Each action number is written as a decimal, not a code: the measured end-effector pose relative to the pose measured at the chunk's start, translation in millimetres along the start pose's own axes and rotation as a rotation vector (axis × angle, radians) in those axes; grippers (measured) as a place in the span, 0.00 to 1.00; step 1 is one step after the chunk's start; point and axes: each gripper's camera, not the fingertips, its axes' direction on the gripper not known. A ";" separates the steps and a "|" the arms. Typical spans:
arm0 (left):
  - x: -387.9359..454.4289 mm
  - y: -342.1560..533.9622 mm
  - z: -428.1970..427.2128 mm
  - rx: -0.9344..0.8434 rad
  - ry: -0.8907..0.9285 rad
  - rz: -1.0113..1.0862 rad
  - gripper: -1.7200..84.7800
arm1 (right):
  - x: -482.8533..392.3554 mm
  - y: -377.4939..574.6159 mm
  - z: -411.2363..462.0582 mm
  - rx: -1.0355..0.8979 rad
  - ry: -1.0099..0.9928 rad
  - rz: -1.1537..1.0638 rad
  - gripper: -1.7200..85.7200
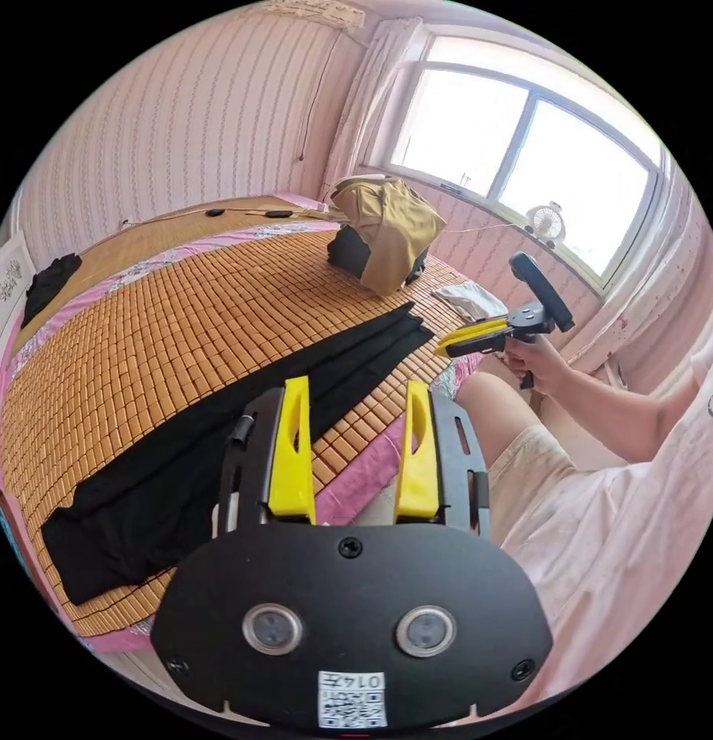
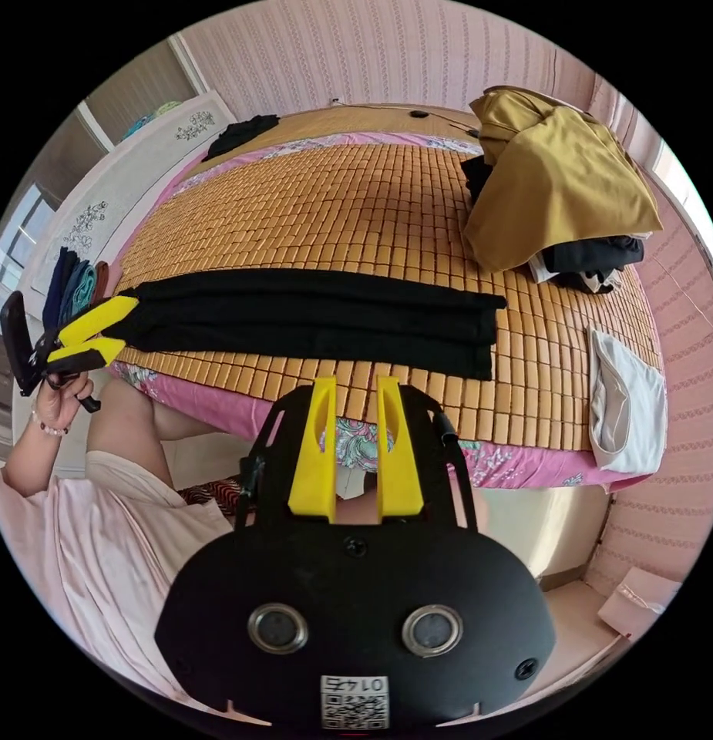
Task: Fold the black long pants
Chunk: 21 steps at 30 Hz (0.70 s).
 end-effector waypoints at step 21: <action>-135.6 -3.3 107.4 -0.403 -0.227 -0.070 0.04 | 122.4 -72.6 75.3 -0.110 0.135 0.281 0.03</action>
